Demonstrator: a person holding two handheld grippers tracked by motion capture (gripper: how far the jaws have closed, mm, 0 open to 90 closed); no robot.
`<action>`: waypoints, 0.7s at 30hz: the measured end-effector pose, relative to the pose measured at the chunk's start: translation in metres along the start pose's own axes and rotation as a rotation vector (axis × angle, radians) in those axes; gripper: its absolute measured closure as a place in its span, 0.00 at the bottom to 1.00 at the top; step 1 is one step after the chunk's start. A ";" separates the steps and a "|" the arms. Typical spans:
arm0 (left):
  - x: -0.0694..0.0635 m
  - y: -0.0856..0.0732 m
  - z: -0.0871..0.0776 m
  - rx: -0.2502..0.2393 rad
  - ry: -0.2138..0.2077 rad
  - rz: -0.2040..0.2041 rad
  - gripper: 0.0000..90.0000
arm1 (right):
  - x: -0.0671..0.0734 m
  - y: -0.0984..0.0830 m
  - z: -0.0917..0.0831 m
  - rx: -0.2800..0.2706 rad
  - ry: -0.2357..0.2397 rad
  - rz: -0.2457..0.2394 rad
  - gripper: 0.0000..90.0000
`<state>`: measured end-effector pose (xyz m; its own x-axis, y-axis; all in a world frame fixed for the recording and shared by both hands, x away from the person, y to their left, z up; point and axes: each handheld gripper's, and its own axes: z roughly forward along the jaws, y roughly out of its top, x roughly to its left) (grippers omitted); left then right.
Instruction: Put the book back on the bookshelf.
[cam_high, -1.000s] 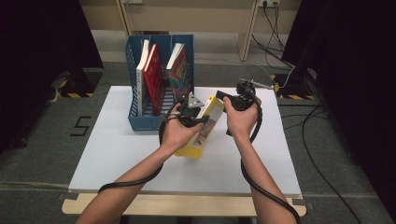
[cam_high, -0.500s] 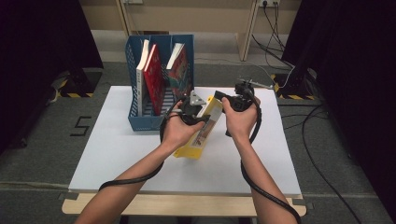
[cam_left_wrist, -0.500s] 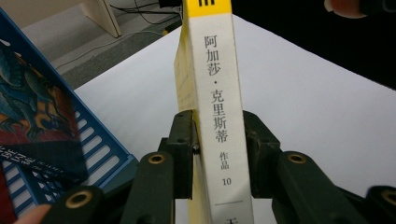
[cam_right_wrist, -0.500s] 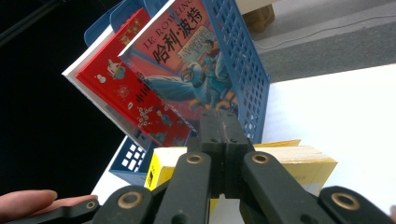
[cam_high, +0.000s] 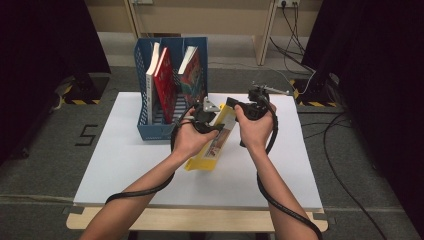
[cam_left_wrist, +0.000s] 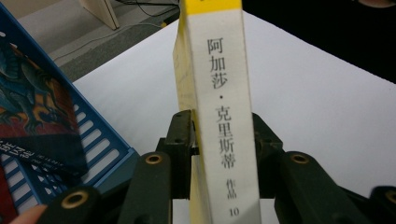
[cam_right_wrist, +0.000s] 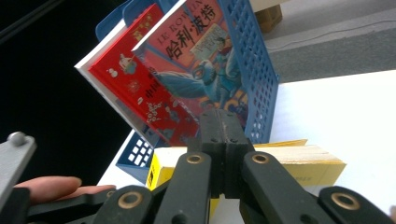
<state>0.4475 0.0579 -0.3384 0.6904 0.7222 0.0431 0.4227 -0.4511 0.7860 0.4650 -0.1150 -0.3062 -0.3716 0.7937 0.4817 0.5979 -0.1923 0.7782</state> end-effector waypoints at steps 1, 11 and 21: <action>0.000 0.000 0.000 0.007 0.001 0.002 0.74 | 0.003 -0.001 0.000 0.000 0.010 -0.003 1.00; 0.002 -0.002 0.000 0.023 0.002 -0.003 0.75 | 0.010 -0.002 0.000 0.002 0.024 -0.025 1.00; 0.003 -0.003 -0.001 0.019 -0.001 -0.013 0.76 | 0.015 -0.003 -0.002 0.010 0.033 -0.030 1.00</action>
<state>0.4478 0.0619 -0.3407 0.6852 0.7277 0.0323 0.4430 -0.4515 0.7745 0.4563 -0.1038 -0.3010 -0.4123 0.7796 0.4714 0.5931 -0.1631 0.7885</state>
